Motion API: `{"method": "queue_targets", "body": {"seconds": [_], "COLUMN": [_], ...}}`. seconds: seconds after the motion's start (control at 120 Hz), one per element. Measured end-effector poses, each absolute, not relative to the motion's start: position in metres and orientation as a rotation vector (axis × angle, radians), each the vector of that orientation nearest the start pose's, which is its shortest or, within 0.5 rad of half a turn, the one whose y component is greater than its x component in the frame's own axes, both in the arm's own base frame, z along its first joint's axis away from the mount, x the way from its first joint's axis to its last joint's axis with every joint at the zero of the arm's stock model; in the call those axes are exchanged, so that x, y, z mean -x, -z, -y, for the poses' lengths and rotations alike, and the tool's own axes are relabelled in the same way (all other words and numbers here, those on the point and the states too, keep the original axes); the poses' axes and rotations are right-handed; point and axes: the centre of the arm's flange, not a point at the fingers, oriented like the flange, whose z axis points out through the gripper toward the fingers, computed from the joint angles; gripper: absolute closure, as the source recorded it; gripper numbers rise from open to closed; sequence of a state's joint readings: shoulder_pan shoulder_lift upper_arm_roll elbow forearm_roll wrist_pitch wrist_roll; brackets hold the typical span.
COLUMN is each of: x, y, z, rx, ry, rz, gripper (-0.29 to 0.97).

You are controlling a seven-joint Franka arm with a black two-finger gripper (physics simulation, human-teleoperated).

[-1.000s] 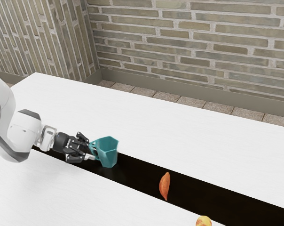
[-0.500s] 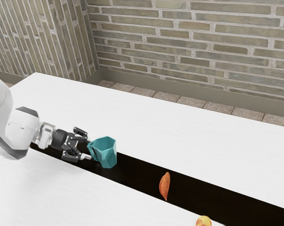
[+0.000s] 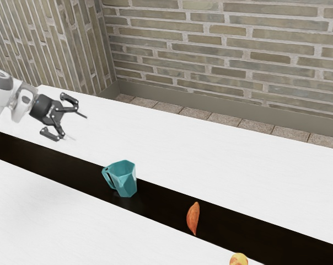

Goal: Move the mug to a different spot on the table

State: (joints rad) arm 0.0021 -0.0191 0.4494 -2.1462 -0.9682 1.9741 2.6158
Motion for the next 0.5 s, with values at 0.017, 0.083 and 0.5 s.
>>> {"method": "queue_targets", "body": {"seconds": [0.017,0.083,0.5], "x": [-0.508,-0.533,-0.620], "y": [-0.437,-0.491,-0.586], "z": [-0.186,-0.182,-0.001], "rx": [1.977,1.920,2.565], "ry": [1.310,1.041,0.142], "rz": [-2.272,-2.337,-1.842], "gripper": [0.13,0.09,0.01]}}
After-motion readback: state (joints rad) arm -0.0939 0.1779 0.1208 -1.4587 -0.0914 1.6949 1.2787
